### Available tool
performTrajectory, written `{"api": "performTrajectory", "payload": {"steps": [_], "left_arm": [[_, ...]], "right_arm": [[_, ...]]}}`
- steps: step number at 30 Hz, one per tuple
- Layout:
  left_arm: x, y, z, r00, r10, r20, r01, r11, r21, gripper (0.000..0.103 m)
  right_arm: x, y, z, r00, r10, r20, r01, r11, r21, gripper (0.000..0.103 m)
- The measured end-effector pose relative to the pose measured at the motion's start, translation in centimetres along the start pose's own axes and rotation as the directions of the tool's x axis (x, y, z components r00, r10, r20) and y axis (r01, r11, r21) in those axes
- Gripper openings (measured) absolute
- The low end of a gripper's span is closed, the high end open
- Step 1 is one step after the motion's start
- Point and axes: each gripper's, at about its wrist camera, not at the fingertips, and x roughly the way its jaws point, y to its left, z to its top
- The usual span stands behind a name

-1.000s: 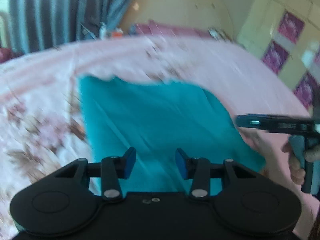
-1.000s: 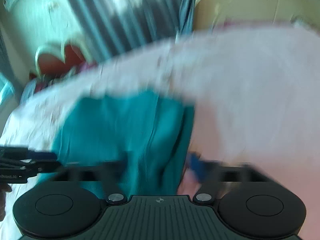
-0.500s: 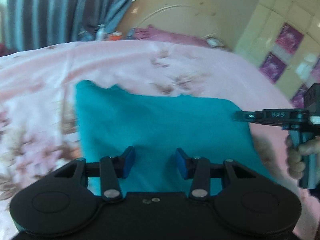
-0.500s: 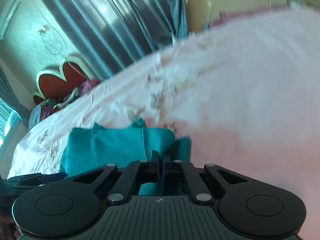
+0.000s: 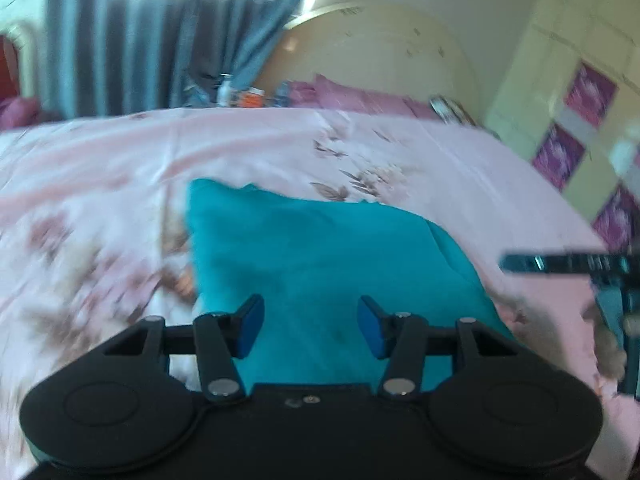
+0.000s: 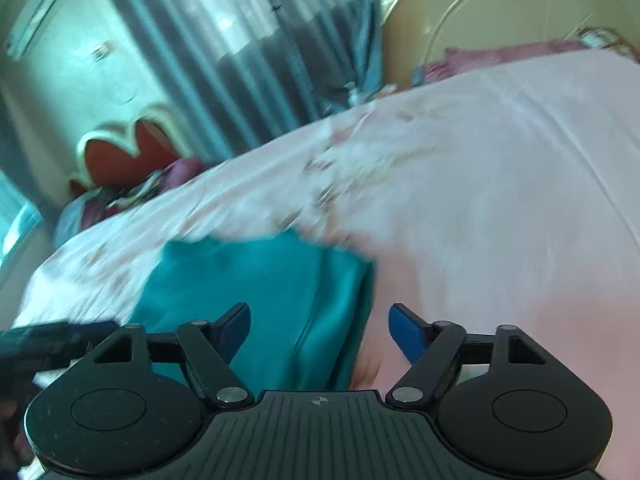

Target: Fold small clothes

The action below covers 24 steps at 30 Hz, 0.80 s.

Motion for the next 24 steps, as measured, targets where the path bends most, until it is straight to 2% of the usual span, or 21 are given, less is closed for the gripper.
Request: {"api": "performTrajectory", "payload": {"steps": [1, 3, 8, 9, 10, 11, 12, 15, 18, 20, 21, 22, 24], "left_arm": [[-0.8, 0.3, -0.7, 1.000, 0.009, -0.001, -0.009, 1.000, -0.024, 0.050], [-1.7, 0.6, -2.3, 1.000, 0.020, -0.013, -0.020, 0.999, -0.040, 0.050], [-1.0, 1.4, -4.2, 0.996, 0.034, -0.076, -0.040, 0.997, -0.072, 0.050], [-0.7, 1.5, -4.5, 0.995, 0.044, -0.092, -0.051, 0.996, -0.077, 0.050], [-0.4, 1.6, -4.8, 0.993, 0.047, -0.112, -0.057, 0.995, -0.084, 0.050], [0.0, 1.5, -5.4, 0.989, 0.051, -0.137, -0.063, 0.994, -0.084, 0.050], [0.3, 1.3, -5.9, 0.985, 0.071, -0.157, -0.084, 0.994, -0.076, 0.050], [0.2, -0.3, -6.9, 0.979, 0.134, -0.153, -0.137, 0.990, -0.011, 0.050], [-1.0, -0.9, -6.9, 0.974, 0.136, -0.183, -0.136, 0.991, 0.013, 0.047], [-2.8, -1.1, -6.3, 0.981, 0.139, -0.133, -0.137, 0.990, 0.020, 0.046], [-3.7, -1.4, -5.8, 0.988, 0.126, -0.093, -0.124, 0.992, 0.026, 0.046], [-4.1, -1.8, -5.4, 0.991, 0.119, -0.062, -0.117, 0.992, 0.036, 0.046], [-3.5, -3.0, -4.7, 0.994, 0.106, -0.036, -0.103, 0.991, 0.083, 0.048]], "right_arm": [[-0.7, 0.3, -0.7, 1.000, 0.021, -0.017, -0.021, 1.000, 0.008, 0.048], [-1.5, 0.9, -2.3, 0.997, 0.060, -0.051, -0.058, 0.998, 0.030, 0.045], [0.1, 1.6, -4.5, 0.989, -0.001, -0.150, 0.009, 0.999, 0.051, 0.045], [0.4, 1.6, -4.9, 0.987, -0.015, -0.160, 0.022, 0.999, 0.045, 0.042], [0.6, 1.7, -5.1, 0.986, -0.038, -0.163, 0.043, 0.999, 0.025, 0.016], [0.8, 1.6, -5.3, 0.983, -0.056, -0.175, 0.060, 0.998, 0.016, 0.009], [0.6, 1.3, -5.6, 0.983, -0.060, -0.172, 0.064, 0.998, 0.020, 0.009], [0.5, 1.0, -6.4, 0.980, -0.078, -0.181, 0.080, 0.997, 0.002, 0.009], [0.1, 1.8, -6.2, 0.978, -0.103, -0.181, 0.100, 0.995, -0.027, 0.009], [-1.1, 3.0, -5.5, 0.981, -0.149, -0.124, 0.141, 0.987, -0.074, 0.012], [-1.9, 4.1, -5.1, 0.985, -0.160, -0.069, 0.152, 0.982, -0.114, 0.025], [-2.3, 5.0, -4.7, 0.990, -0.136, -0.031, 0.130, 0.981, -0.143, 0.040], [-1.7, 6.6, -4.1, 0.995, -0.095, 0.000, 0.094, 0.978, -0.187, 0.044]]}}
